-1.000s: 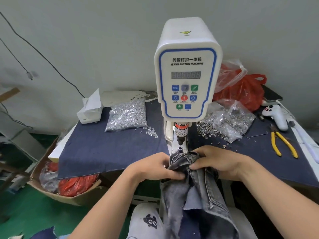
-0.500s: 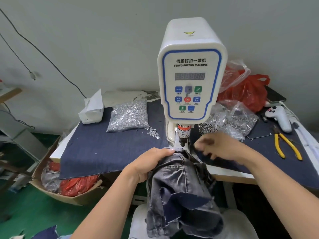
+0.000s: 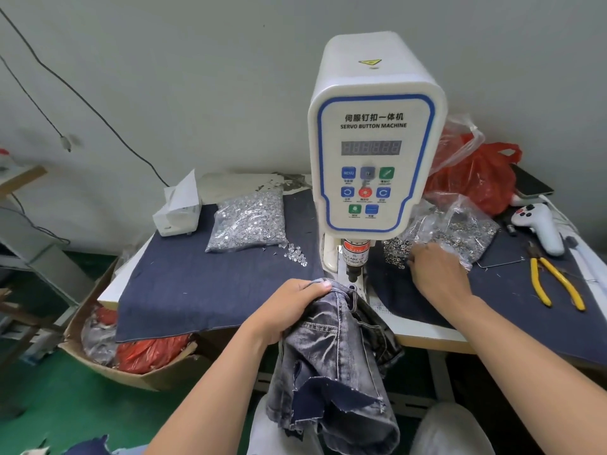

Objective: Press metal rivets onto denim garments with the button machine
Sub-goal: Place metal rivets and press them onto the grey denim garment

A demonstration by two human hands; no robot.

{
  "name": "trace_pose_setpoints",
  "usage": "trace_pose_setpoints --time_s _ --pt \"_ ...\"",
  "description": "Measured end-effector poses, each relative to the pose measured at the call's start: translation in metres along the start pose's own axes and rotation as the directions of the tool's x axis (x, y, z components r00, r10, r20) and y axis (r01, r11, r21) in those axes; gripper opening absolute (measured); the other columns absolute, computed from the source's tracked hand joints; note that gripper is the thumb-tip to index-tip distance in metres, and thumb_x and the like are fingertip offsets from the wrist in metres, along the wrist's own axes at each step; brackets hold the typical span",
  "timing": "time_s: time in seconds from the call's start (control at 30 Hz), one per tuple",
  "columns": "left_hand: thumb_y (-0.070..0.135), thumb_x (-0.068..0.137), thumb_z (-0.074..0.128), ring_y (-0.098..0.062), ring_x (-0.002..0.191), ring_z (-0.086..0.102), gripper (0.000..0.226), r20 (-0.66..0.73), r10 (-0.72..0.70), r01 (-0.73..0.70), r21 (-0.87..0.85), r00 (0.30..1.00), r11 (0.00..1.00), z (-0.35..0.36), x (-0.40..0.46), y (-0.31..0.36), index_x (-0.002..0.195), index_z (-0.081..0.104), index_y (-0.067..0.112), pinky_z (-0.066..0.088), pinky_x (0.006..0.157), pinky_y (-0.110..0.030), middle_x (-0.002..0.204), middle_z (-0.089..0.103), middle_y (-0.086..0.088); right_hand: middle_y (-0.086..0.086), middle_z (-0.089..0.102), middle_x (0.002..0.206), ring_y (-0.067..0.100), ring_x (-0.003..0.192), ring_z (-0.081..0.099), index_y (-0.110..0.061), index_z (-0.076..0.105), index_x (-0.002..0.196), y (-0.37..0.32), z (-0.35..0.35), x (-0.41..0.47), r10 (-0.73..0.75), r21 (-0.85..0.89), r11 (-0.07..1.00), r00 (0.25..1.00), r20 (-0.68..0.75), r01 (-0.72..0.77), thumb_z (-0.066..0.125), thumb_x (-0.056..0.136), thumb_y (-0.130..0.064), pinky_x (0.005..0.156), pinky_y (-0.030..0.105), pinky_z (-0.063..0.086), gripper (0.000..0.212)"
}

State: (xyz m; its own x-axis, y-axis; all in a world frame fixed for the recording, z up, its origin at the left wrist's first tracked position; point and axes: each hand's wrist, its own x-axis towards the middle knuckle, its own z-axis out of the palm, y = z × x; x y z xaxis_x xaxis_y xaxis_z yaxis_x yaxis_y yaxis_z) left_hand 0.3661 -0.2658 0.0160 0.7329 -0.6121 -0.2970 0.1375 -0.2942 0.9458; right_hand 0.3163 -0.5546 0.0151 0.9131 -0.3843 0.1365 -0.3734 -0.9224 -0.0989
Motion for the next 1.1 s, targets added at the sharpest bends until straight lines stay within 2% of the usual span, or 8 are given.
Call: trace_pose_setpoints --time_s 0.13,0.3,0.4,0.63,0.73,0.8,0.93,1.1 --pt "0.059 0.088 0.064 -0.014 0.085 0.072 0.059 0.003 0.001 -0.002 0.036 1.000 0.999 0.000 0.005 -0.006 0.091 0.074 0.002 0.053 0.090 -0.035 0.096 0.080 -0.006 0.020 0.065 0.106 0.046 0.099 0.065 -0.005 0.060 0.112 -0.001 -0.002 0.005 0.044 0.061 0.997 0.999 -0.007 -0.043 0.059 0.101 -0.020 0.078 0.047 0.052 0.019" --pt "0.063 0.088 0.064 -0.014 0.076 0.062 0.046 0.018 -0.005 0.003 0.112 1.000 0.994 0.002 0.006 -0.011 0.073 0.062 0.020 0.049 0.083 -0.037 0.078 0.066 0.000 0.018 0.063 0.097 0.044 0.089 0.065 -0.006 0.060 0.099 -0.005 -0.002 0.004 0.006 -0.003 1.000 1.000 -0.030 -0.006 0.048 0.096 -0.002 0.073 0.047 0.054 0.013" --pt "0.064 0.088 0.063 -0.013 0.072 0.060 0.046 0.016 -0.002 0.000 0.130 1.000 0.991 0.002 0.005 -0.011 0.067 0.057 0.024 0.048 0.080 -0.035 0.075 0.065 0.003 0.016 0.065 0.096 0.042 0.089 0.065 -0.007 0.060 0.100 -0.003 -0.003 0.003 0.014 0.005 1.000 0.999 -0.037 -0.013 0.052 0.098 -0.005 0.073 0.046 0.054 0.009" --pt "0.063 0.089 0.064 -0.013 0.072 0.059 0.061 0.051 0.010 -0.018 0.168 0.999 0.986 0.003 0.001 -0.010 0.070 0.051 0.006 0.047 0.083 -0.035 0.076 0.062 -0.001 0.020 0.069 0.089 0.041 0.085 0.064 -0.005 0.062 0.092 0.002 -0.005 0.003 0.085 0.153 0.985 0.996 -0.012 -0.082 0.055 0.091 -0.002 0.075 0.046 0.052 0.008" --pt "0.064 0.089 0.063 -0.014 0.075 0.057 0.070 0.054 0.013 -0.021 0.150 0.998 0.988 0.004 -0.002 -0.008 0.075 0.052 -0.003 0.044 0.084 -0.039 0.079 0.058 -0.004 0.018 0.072 0.099 0.040 0.097 0.065 -0.006 0.068 0.106 0.003 -0.004 0.002 0.121 0.251 0.962 0.992 -0.022 -0.112 0.060 0.091 -0.004 0.080 0.042 0.048 0.017" --pt "0.070 0.089 0.059 -0.018 0.082 0.057 0.070 0.050 -0.015 0.008 0.153 0.999 0.988 0.005 -0.005 -0.005 0.079 0.060 0.000 0.046 0.090 -0.042 0.085 0.061 -0.007 0.016 0.074 0.107 0.040 0.105 0.066 -0.008 0.071 0.115 0.003 -0.003 0.000 0.127 0.274 0.955 0.992 -0.025 -0.116 0.064 0.094 -0.006 0.085 0.042 0.048 0.022" --pt "0.084 0.085 0.052 -0.018 0.086 0.051 0.062 0.021 -0.061 0.056 0.196 0.998 0.979 0.010 -0.010 0.004 0.089 0.061 0.023 0.041 0.091 -0.041 0.092 0.056 -0.003 0.012 0.076 0.105 0.038 0.103 0.066 -0.013 0.077 0.101 0.005 -0.003 -0.003 0.117 0.314 0.942 0.992 0.035 -0.122 0.063 0.099 -0.010 0.078 0.038 0.045 0.015" --pt "0.074 0.097 0.043 -0.017 0.075 0.036 0.077 -0.050 -0.019 0.031 0.255 0.999 0.966 0.014 -0.016 0.009 0.075 0.048 0.001 0.032 0.078 -0.040 0.077 0.041 -0.004 0.006 0.076 0.090 0.030 0.090 0.070 -0.014 0.074 0.100 0.000 -0.009 -0.010 0.194 0.511 0.836 0.979 0.063 -0.198 0.061 0.100 -0.009 0.079 0.038 0.055 0.014"
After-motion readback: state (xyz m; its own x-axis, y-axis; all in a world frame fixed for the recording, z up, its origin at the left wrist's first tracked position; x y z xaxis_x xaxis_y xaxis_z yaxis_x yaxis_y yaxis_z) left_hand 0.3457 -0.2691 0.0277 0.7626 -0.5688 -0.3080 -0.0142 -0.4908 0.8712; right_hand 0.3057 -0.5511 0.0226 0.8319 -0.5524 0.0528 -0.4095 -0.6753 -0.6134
